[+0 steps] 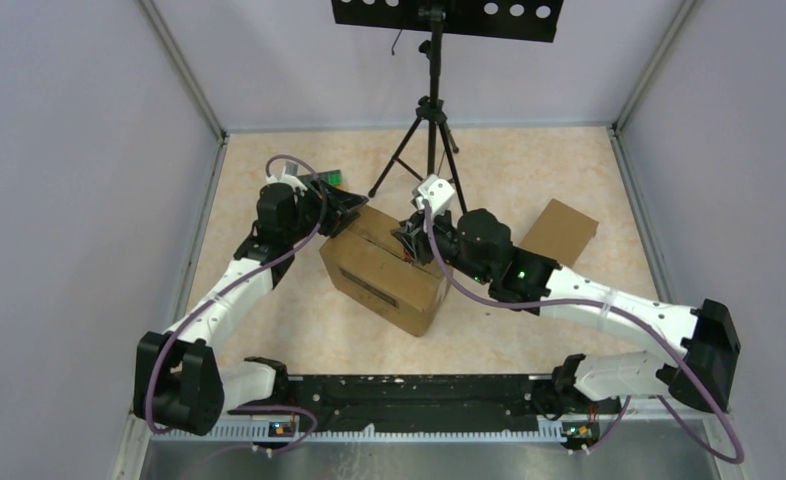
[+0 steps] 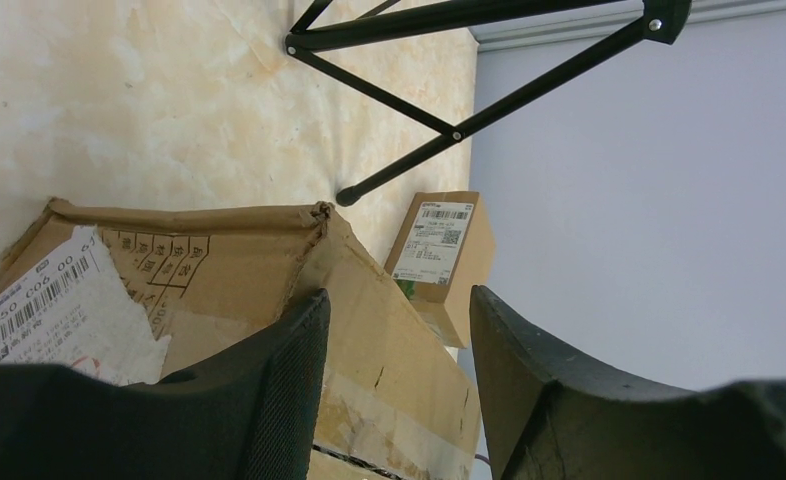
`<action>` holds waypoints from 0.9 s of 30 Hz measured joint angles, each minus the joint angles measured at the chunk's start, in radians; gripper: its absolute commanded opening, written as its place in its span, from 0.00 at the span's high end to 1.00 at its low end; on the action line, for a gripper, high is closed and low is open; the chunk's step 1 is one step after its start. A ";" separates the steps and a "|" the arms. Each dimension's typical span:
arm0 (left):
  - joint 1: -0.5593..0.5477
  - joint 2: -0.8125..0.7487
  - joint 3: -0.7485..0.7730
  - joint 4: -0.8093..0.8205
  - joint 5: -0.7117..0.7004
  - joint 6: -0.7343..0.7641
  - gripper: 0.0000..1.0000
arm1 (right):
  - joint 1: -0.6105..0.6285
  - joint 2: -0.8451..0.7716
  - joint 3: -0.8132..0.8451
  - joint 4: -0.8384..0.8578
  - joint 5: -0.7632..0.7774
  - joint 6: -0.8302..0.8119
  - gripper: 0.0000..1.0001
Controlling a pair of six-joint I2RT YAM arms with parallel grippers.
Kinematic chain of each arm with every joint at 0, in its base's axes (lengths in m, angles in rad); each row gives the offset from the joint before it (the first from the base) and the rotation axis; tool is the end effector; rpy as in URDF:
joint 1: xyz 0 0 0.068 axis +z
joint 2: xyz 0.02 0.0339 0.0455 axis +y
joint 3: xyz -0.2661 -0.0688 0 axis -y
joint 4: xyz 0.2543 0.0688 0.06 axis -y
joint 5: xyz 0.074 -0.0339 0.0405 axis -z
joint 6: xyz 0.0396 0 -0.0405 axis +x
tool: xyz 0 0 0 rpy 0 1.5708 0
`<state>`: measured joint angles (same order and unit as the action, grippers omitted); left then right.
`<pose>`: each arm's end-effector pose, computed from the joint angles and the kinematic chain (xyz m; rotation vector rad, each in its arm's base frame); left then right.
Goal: Unpack the express box
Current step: Cut the express box at the center of the board.
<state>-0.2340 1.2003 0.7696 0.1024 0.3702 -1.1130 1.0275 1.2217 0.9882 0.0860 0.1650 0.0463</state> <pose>0.2737 -0.0800 0.2741 -0.6286 1.9880 -1.2251 0.1617 0.2552 0.3465 -0.7169 1.6078 0.6498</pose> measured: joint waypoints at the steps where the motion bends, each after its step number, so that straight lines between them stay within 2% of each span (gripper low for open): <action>1: 0.000 0.000 -0.002 0.003 -0.004 0.000 0.41 | 0.000 -0.009 0.000 -0.007 0.000 0.000 1.00; 27: -0.006 0.003 -0.007 0.014 -0.016 -0.001 0.41 | 0.000 -0.083 -0.090 0.013 0.019 0.023 1.00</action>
<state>-0.2401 1.2034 0.7628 0.1165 0.3546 -1.1137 1.0275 1.1385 0.8982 0.0994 0.1841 0.0689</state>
